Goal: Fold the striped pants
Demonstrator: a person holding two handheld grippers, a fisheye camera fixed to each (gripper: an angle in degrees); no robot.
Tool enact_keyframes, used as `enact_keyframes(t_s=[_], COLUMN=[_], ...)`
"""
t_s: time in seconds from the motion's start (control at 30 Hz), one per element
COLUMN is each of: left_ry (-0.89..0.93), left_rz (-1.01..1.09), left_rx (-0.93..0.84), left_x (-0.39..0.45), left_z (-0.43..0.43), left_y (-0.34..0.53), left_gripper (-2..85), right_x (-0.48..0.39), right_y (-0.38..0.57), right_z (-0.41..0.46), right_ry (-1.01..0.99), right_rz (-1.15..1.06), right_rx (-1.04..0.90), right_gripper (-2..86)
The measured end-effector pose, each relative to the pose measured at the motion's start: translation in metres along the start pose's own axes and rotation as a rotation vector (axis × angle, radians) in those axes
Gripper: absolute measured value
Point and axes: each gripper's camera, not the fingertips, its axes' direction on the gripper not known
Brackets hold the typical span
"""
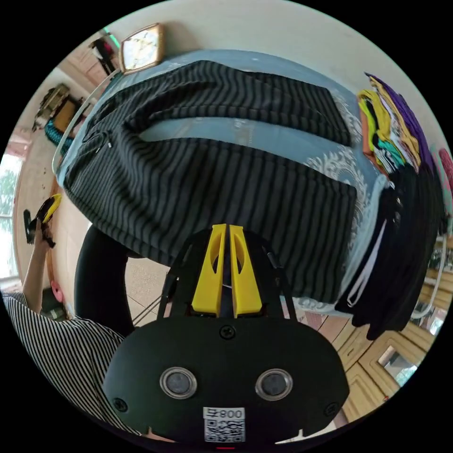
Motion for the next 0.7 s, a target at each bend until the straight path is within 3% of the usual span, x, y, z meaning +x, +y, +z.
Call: enact_keyframes(t_s=[0.33,0.5,0.7], left_ry=[0.157,0.024,-0.259], left_rz=[0.543,0.816,0.973], left_rx=[-0.334,-0.504,-0.673], left_x=[0.224,0.338,0.388], left_z=[0.176,0.293,0.402], left_y=[0.012,0.015,0.030], left_gripper=[8.7,9.1,7.1], right_x=[0.135,0.173,0.186], right_y=[0.010,-0.015,-0.032], right_z=[-0.042,-0.033,0.002], right_ry=[0.148,0.153,0.132], right_rz=[0.262,0.331,0.321], right_rx=[0.068,0.055,-0.030], right_gripper=[6.2,6.7,6.2])
